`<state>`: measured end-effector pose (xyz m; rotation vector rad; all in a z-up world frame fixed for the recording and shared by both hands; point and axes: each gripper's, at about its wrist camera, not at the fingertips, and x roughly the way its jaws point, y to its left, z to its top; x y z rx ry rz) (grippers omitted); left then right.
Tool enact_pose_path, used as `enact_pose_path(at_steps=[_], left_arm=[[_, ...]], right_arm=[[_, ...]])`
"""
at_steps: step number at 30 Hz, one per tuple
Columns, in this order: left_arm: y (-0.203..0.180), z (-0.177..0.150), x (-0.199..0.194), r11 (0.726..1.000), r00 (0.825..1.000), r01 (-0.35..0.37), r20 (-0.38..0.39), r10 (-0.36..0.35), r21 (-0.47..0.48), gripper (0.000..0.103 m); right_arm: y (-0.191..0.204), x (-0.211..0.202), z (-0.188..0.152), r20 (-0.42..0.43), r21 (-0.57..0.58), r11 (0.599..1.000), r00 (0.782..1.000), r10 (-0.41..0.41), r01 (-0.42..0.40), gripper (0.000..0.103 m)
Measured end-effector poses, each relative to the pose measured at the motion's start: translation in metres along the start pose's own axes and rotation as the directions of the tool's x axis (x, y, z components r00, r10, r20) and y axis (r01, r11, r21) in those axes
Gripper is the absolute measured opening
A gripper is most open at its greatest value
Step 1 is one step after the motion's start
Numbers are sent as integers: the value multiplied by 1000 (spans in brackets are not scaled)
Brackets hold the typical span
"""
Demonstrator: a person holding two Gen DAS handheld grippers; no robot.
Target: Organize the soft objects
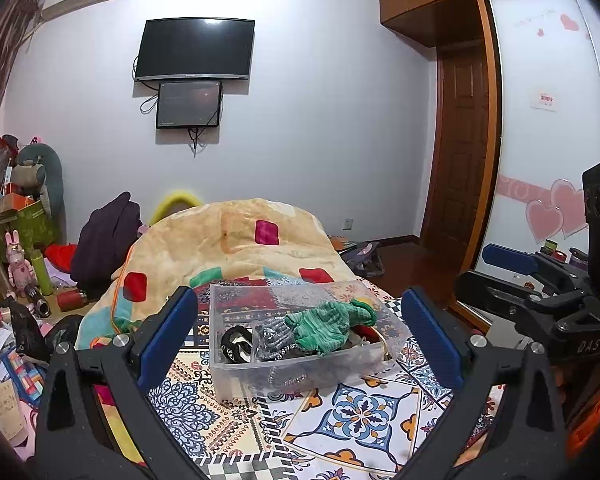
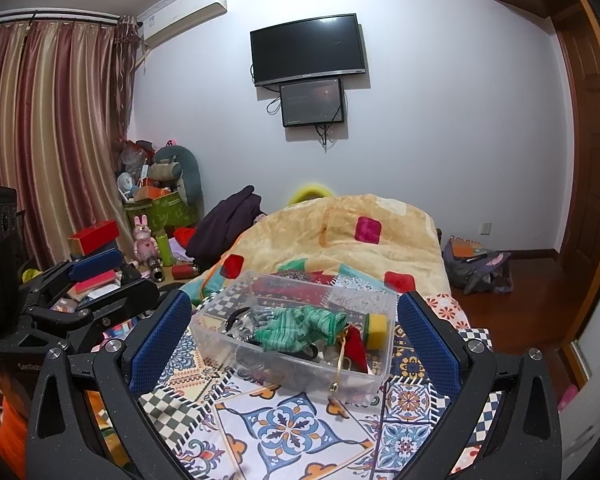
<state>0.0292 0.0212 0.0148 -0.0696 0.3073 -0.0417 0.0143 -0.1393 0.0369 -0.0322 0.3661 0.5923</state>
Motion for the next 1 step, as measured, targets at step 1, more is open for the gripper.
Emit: enact_pose_path(at_steps=[1], left_arm=[[0,0,0,1000,1000,1,0,-1,-2,103]], right_arm=[[0,0,0,-1,1,1000,1000,0,0,103]])
